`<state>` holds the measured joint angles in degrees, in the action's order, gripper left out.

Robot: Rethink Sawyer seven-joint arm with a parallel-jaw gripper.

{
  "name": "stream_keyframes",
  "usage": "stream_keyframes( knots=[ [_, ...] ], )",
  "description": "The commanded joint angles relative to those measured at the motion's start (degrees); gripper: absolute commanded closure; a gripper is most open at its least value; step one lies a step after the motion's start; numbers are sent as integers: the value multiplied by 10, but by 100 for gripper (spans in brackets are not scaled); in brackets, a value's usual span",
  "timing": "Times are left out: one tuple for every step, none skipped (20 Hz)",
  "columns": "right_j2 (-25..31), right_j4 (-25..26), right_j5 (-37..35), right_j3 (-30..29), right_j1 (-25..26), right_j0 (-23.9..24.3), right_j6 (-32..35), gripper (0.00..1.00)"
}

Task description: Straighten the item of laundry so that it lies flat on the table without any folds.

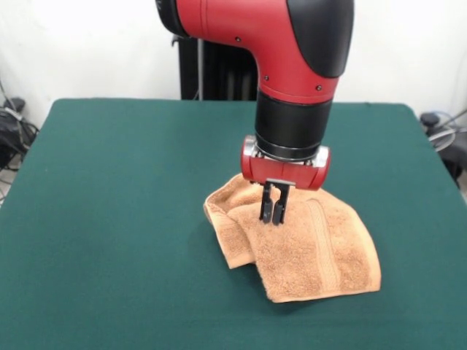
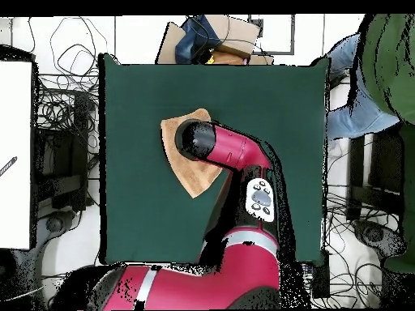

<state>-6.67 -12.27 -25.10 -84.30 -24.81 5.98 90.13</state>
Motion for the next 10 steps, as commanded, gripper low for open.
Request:
stream_keyframes(
  knots=[
    [35,35,40,-47,19,-7,72,100],
    [40,38,50,-48,21,-4,68,100],
    [43,40,55,-49,21,-3,66,100],
    [45,42,59,-50,22,-2,64,100],
    [47,44,63,-50,23,0,63,100],
    [45,46,63,-50,23,-1,63,100],
    [46,47,64,-51,23,-1,64,100],
    [45,50,64,-50,23,-1,64,100],
    [44,51,64,-49,23,-2,64,100],
    [44,51,61,-47,24,-2,64,100]
  ],
)
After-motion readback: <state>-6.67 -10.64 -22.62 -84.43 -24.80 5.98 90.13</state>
